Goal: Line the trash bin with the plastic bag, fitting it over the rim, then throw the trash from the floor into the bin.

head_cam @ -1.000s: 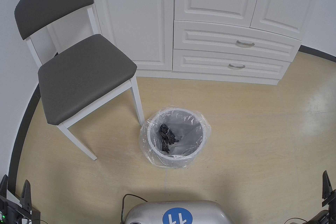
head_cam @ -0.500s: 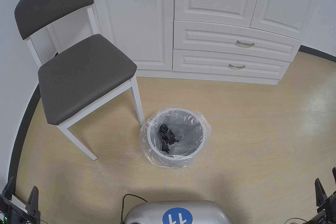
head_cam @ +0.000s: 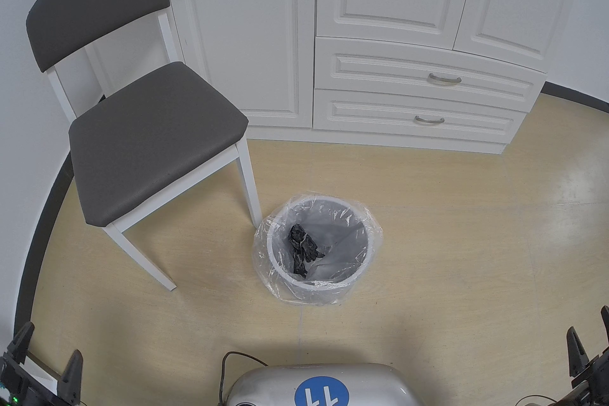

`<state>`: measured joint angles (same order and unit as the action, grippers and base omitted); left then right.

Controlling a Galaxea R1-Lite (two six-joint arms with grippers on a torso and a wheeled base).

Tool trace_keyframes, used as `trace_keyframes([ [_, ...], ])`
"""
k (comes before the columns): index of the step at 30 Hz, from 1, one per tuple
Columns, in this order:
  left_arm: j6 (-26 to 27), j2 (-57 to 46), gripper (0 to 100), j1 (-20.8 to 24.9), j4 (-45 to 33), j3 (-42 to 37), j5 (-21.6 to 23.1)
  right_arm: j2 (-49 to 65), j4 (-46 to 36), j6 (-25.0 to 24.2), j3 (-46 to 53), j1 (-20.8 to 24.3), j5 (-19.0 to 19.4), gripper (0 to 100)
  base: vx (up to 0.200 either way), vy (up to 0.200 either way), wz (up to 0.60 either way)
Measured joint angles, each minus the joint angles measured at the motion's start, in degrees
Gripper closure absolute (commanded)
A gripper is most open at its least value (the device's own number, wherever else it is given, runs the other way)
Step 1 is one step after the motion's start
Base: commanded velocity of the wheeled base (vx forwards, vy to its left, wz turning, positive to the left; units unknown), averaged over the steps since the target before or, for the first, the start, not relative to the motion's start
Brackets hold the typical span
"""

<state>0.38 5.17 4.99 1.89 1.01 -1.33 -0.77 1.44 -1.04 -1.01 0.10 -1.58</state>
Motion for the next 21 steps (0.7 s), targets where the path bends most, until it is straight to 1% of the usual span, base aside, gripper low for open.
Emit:
trace_keyframes([
  [3, 0.3, 0.0, 0, 0.0, -2.9, 0.0, 2.3, 0.0, -1.2, 1.3, 0.0, 0.0, 0.7, 0, 0.0, 0.0, 0.0],
  [6, 0.2, 0.0, 0, 0.1, -3.5, 0.0, 3.0, 0.0, -1.5, 1.2, 0.0, 0.0, 1.1, 0, 0.0, 0.0, 0.0],
  [9, 0.1, 0.0, 0, 0.1, -2.9, 0.0, 3.1, 0.0, -1.5, -0.2, 0.0, 0.0, 1.1, 0, 0.0, 0.0, 0.0],
  [21, -0.1, 0.1, 0, 0.3, -2.7, 0.0, 3.1, -0.1, -1.5, 0.2, 0.0, 0.0, 1.1, 0, 0.0, 0.0, 0.0],
])
